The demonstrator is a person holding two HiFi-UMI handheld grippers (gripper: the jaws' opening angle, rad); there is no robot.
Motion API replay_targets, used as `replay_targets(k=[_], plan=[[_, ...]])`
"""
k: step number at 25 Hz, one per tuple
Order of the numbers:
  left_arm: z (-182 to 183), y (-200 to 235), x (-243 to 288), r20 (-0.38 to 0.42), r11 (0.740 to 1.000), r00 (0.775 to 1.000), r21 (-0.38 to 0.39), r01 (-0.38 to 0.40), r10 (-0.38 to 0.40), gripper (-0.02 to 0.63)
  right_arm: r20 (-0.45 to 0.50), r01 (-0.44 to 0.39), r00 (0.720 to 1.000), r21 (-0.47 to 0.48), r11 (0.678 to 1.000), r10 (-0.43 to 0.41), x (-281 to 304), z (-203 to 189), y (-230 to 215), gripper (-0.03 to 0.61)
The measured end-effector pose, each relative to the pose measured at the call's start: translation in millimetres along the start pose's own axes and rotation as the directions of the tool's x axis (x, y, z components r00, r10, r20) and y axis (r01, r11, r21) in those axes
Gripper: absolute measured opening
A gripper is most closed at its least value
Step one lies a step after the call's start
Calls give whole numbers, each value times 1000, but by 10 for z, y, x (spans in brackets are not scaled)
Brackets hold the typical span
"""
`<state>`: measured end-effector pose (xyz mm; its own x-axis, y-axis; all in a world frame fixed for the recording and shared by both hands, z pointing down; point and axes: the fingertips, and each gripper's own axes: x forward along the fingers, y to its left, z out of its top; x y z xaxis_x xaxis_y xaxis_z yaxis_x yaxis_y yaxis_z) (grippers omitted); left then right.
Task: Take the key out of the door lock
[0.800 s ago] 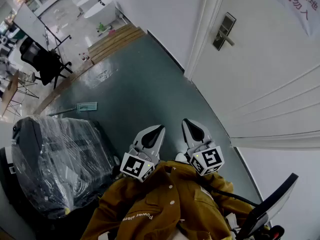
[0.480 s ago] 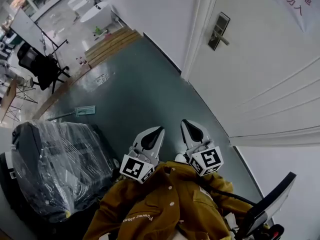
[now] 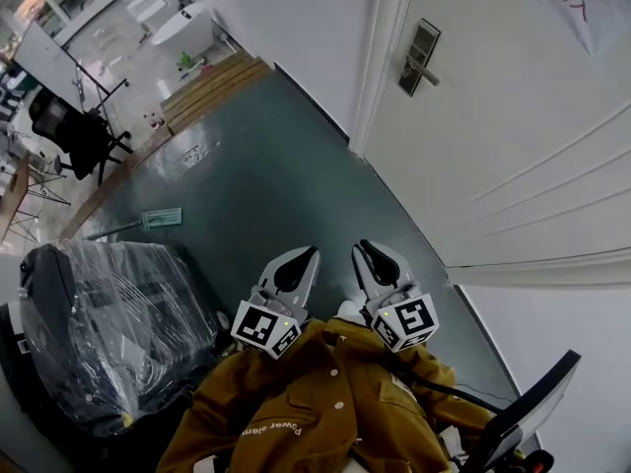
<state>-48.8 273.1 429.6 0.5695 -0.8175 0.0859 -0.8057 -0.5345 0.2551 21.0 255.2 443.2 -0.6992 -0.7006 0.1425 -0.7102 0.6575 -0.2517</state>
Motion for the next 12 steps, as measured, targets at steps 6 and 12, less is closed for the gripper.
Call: replay_targets(k=[6, 12], plan=[[-100, 178, 192, -31, 998, 997, -12, -68, 68, -3, -27, 26, 999, 8, 1000, -25, 83, -165, -341, 32], [-114, 817, 752, -41, 996, 997, -61, -69, 67, -3, -60, 22, 998, 5, 1000, -22, 808, -103, -773, 6]])
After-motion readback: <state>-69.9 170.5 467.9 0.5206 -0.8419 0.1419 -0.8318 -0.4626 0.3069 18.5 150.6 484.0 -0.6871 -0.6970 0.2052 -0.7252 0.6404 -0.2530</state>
